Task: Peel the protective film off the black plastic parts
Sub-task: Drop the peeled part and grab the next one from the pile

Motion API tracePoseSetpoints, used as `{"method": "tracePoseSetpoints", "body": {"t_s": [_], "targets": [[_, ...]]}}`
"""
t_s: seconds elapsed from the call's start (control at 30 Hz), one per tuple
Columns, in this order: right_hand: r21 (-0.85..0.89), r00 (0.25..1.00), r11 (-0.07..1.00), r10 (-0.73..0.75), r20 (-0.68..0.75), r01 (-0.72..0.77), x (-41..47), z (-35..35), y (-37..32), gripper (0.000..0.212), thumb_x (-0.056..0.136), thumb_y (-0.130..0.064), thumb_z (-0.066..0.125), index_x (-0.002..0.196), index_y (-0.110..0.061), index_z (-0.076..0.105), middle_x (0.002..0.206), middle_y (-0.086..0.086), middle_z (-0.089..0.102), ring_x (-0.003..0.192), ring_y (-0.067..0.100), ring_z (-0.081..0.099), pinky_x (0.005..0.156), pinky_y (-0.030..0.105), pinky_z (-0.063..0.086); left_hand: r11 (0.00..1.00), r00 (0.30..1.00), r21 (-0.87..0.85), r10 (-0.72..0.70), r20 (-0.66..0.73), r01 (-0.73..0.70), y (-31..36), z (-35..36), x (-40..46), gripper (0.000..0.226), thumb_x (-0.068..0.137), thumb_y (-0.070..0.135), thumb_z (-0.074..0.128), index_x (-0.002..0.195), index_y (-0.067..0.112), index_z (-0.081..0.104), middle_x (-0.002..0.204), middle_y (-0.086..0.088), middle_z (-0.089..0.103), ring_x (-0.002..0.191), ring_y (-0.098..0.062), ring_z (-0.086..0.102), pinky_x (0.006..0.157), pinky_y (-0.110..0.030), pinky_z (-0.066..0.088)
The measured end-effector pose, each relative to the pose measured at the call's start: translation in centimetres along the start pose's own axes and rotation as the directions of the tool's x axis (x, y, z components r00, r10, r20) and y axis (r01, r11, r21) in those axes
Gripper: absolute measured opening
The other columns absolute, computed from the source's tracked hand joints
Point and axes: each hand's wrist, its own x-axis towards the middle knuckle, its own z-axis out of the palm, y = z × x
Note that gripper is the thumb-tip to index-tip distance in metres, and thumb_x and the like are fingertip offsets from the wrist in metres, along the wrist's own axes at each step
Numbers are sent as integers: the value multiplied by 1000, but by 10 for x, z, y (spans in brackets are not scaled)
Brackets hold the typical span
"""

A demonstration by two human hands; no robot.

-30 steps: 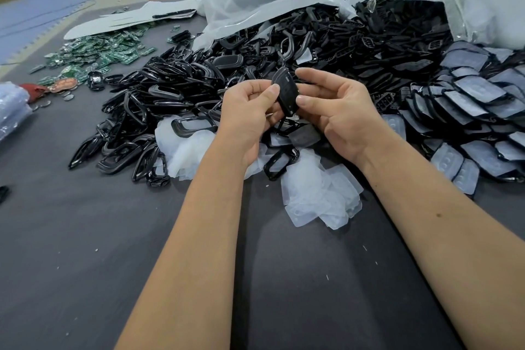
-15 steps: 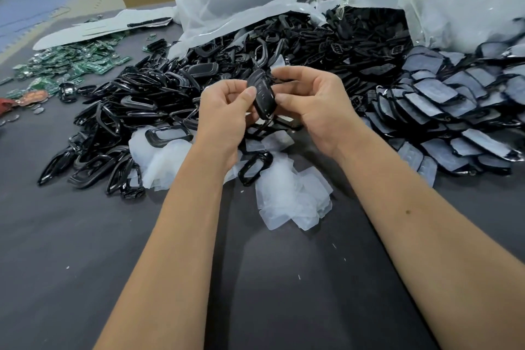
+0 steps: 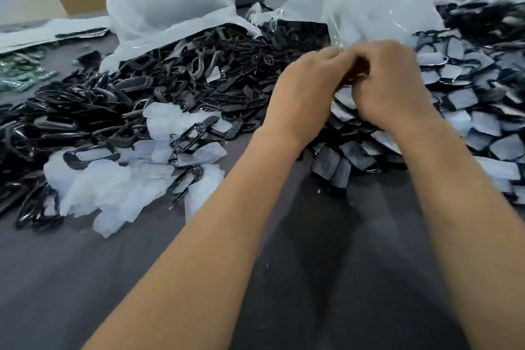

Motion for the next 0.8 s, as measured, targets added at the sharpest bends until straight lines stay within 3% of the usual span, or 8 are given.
{"method": "tracePoseSetpoints", "body": {"t_s": [0.13,0.3,0.47,0.6,0.7,0.8], "targets": [[-107,996,994,46,78,-37,-3,-6,25,40,77,8,57,104,-13,79,98,17,76,98,39,67,83,38,53,999,978,-13,48,201,-46,7,17,10,23,82,-5,59,100,7,68,92,-5,62,87,-29,61,71,-35,41],[-101,996,995,30,88,-22,-2,-3,29,45,82,7,55,109,-20,80,104,9,78,102,31,68,89,30,49,1000,954,-13,-4,300,8,2,20,8,15,97,7,57,102,1,71,99,-14,69,95,-35,62,83,-48,46],[-22,999,999,33,2,-33,4,0,9,43,80,3,51,102,-19,81,95,7,79,94,25,71,90,30,55,994,981,-83,-50,186,66,-4,11,-4,17,95,13,61,105,6,74,94,-11,70,88,-33,63,74,-42,46],[41,999,998,-53,-7,53,8,28,-31,42,79,1,51,101,-19,81,94,5,80,96,25,72,93,35,56,972,971,6,-237,38,237,-24,-2,-33,17,89,11,59,96,7,74,75,-8,59,69,-31,52,58,-36,29],[5,982,991,-131,139,132,10,65,-61,39,79,0,56,102,-21,81,99,6,78,99,28,70,89,39,57,886,897,152,-442,-8,438,-47,-18,-55,14,83,11,58,82,6,71,71,-11,57,65,-31,47,56,-37,25],[-75,917,970,-191,351,231,11,100,-83,38,83,-1,60,112,-19,76,110,9,73,111,32,62,92,42,55,787,822,261,-566,-55,559,-72,-37,-74,19,86,11,54,85,8,73,86,-16,67,82,-35,58,69,-45,43]]}}
